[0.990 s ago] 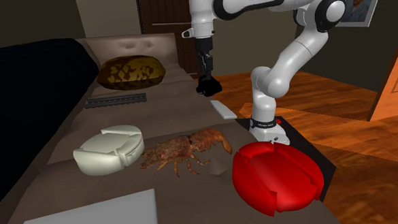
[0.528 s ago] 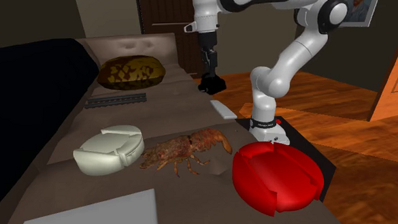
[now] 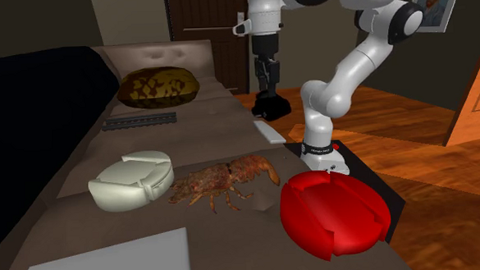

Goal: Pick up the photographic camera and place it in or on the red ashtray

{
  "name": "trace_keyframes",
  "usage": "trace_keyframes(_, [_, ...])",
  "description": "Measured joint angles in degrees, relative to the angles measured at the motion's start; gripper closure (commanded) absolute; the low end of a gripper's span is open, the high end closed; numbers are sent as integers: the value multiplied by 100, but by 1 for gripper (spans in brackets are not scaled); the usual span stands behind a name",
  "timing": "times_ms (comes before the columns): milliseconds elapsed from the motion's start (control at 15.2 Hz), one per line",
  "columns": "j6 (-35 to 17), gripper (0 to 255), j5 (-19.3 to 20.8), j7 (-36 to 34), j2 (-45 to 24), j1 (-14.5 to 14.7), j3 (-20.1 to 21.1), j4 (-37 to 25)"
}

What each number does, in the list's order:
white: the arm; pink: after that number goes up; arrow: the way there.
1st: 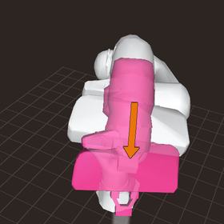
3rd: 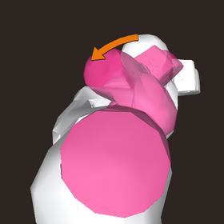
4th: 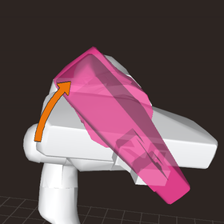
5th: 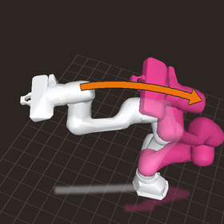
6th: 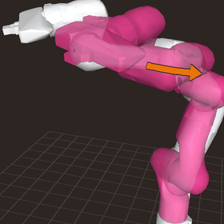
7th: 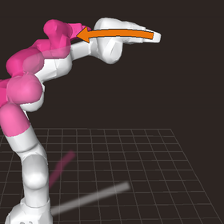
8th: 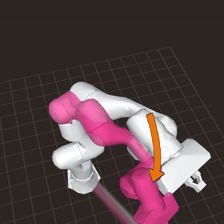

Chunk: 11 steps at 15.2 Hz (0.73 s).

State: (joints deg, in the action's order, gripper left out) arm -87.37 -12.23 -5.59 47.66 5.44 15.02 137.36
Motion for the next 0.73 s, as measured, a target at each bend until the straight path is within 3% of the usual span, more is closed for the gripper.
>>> trace_keyframes(726, [69,255,-884,-1514,-505,294,1385,-901])
